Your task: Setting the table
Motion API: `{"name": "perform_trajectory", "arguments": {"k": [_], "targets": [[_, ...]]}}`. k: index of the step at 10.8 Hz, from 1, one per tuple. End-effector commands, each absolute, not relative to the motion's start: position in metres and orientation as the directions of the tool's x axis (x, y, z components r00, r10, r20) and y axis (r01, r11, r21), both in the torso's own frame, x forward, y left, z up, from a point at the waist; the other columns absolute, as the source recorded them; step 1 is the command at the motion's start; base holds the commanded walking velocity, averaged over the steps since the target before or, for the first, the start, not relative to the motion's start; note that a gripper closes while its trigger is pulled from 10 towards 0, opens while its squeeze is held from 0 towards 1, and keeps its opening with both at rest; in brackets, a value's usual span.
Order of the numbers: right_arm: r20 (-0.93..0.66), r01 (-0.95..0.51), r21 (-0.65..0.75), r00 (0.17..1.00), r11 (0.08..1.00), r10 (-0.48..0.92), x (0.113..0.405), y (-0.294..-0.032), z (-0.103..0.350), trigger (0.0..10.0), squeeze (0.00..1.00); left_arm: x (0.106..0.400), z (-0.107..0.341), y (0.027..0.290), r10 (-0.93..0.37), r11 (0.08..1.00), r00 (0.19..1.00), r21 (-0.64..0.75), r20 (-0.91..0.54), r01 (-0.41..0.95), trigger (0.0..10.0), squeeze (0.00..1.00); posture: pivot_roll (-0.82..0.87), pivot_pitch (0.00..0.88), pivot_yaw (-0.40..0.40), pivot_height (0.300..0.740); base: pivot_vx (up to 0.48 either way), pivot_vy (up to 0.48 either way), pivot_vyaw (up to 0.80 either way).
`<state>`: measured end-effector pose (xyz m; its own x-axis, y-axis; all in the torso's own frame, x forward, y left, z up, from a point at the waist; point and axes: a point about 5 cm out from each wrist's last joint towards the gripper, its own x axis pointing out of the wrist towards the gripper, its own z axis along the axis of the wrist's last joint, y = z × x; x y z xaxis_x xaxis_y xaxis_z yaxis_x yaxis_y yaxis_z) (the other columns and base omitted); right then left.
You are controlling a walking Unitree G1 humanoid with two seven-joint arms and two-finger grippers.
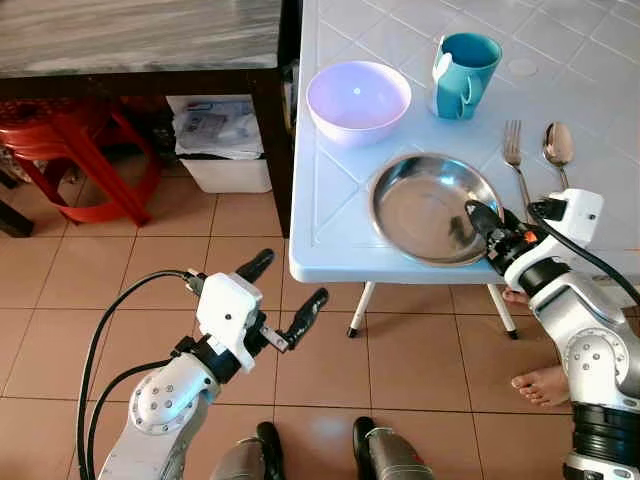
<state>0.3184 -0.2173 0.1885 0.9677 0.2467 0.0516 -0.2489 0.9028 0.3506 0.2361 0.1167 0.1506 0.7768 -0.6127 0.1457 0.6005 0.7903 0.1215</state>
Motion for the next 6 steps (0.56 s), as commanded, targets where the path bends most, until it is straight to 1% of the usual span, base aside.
{"name": "perform_trajectory", "arguments": {"k": [1, 4, 6], "targets": [[-0.029, -0.212, 0.389, 0.970, 0.896, 0.243, 0.3165, -0.2151, 0.1707, 0.0, 0.00, 0.2318, 0.1502, 0.1169, -0.631, 0.775, 0.763, 0.123, 0.139, 0.619, 10.0, 0.00, -0.10, 0.340, 0.041, 0.740, 0.000, 0.000, 0.00], [-0.041, -0.147, 0.426, 0.983, 0.893, 0.181, 0.3180, -0.2179, 0.1708, 0.0, 0.00, 0.2324, 0.1512, 0.1176, -0.627, 0.779, 0.766, 0.132, 0.142, 0.614, 10.0, 0.00, -0.10, 0.343, 0.043, 0.740, 0.000, 0.000, 0.00], [-0.050, -0.056, 0.479, 0.995, 0.876, 0.091, 0.3203, -0.2213, 0.1731, 0.0, 0.00, 0.2331, 0.1519, 0.1167, -0.626, 0.780, 0.767, 0.130, 0.145, 0.612, 10.0, 0.00, -0.10, 0.341, 0.040, 0.740, 0.000, 0.000, 0.00]]}}
